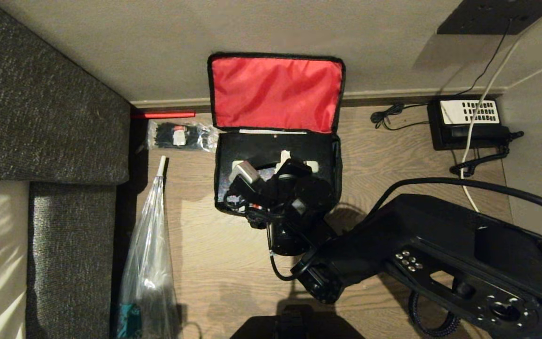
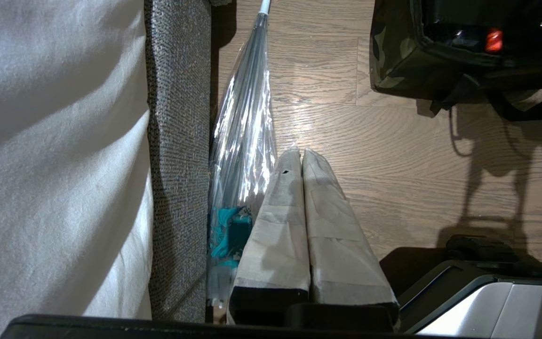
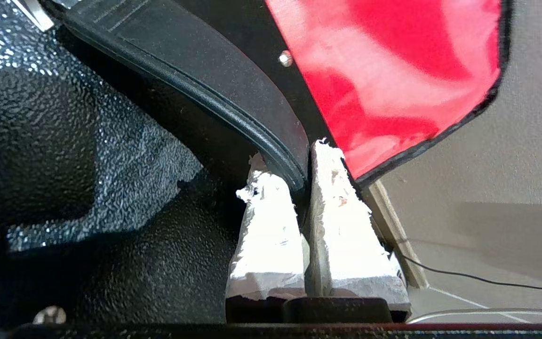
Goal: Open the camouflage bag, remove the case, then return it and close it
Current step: Lift the black box
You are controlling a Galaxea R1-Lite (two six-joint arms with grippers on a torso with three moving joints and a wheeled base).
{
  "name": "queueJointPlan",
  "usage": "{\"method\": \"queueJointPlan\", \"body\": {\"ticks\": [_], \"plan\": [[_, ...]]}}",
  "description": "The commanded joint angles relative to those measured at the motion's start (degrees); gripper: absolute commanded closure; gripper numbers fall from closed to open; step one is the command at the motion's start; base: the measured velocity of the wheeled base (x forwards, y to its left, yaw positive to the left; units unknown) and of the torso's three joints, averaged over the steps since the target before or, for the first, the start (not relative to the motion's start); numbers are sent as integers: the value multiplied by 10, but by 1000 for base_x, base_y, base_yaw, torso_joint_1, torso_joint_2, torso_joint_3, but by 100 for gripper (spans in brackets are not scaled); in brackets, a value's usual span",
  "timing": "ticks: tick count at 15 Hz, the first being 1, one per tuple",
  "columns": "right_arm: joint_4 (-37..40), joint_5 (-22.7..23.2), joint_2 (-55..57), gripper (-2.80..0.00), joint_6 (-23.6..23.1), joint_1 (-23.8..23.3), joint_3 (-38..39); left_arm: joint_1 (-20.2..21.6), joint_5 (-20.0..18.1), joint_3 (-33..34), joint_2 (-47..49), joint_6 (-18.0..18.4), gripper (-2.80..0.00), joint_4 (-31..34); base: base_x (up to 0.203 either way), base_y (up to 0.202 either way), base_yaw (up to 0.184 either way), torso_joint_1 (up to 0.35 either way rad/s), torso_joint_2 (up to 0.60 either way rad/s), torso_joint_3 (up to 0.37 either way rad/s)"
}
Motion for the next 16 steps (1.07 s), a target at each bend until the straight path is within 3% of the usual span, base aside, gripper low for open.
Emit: {"method": "queueJointPlan", "body": {"ticks": [1, 9, 16], "plan": [[2, -2, -22, 0, 14, 0, 9, 0, 0, 2, 0, -1, 0, 0, 0, 0, 0, 0, 0, 0], [40, -3, -98, 0, 35, 8, 61, 0, 0, 2, 0, -1, 0, 0, 0, 0, 0, 0, 0, 0], [35, -16, -141, 0, -18, 27, 102, 0, 0, 2, 0, -1, 0, 0, 0, 0, 0, 0, 0, 0]]}}
